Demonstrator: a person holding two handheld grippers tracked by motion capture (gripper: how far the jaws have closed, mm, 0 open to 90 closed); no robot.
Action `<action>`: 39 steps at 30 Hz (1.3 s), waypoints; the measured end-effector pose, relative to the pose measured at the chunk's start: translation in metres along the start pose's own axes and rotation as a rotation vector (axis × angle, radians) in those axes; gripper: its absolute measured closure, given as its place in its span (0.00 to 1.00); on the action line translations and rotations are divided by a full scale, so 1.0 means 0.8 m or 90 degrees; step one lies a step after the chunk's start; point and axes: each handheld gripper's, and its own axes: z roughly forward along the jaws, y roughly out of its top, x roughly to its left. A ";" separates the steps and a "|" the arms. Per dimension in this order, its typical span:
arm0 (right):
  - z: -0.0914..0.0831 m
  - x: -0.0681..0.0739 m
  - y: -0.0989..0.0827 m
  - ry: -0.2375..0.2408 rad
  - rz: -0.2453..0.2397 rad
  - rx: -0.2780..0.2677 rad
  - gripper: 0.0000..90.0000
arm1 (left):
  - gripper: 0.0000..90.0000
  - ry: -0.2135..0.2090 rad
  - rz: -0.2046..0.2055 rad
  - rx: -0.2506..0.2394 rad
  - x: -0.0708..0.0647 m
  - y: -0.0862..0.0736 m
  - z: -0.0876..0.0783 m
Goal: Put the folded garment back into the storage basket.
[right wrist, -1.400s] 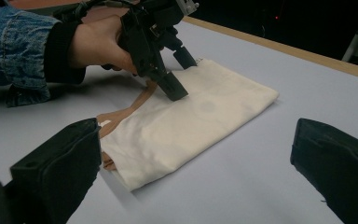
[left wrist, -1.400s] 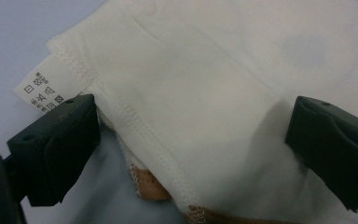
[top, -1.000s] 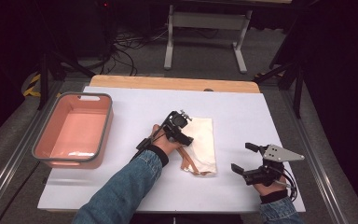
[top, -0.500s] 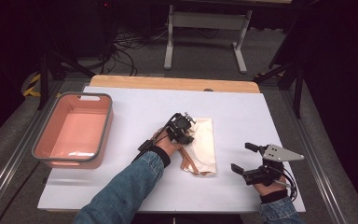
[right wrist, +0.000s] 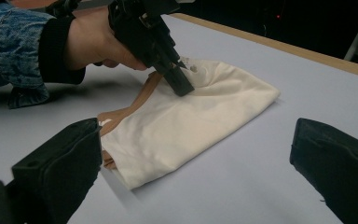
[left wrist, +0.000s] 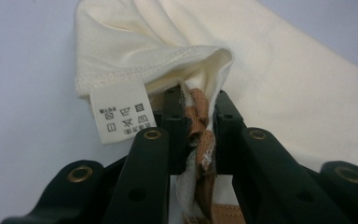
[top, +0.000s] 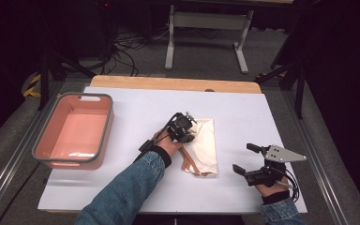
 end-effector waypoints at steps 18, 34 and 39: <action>0.000 -0.001 0.000 -0.002 0.003 0.001 0.03 | 0.89 -0.010 0.046 -0.105 -0.026 0.035 -0.086; 0.002 -0.001 -0.002 0.001 0.006 0.006 0.03 | 0.89 0.020 0.063 -0.132 -0.027 0.042 -0.149; 0.002 -0.001 -0.002 0.000 0.006 0.007 0.03 | 0.89 0.035 0.066 -0.136 -0.025 0.041 -0.171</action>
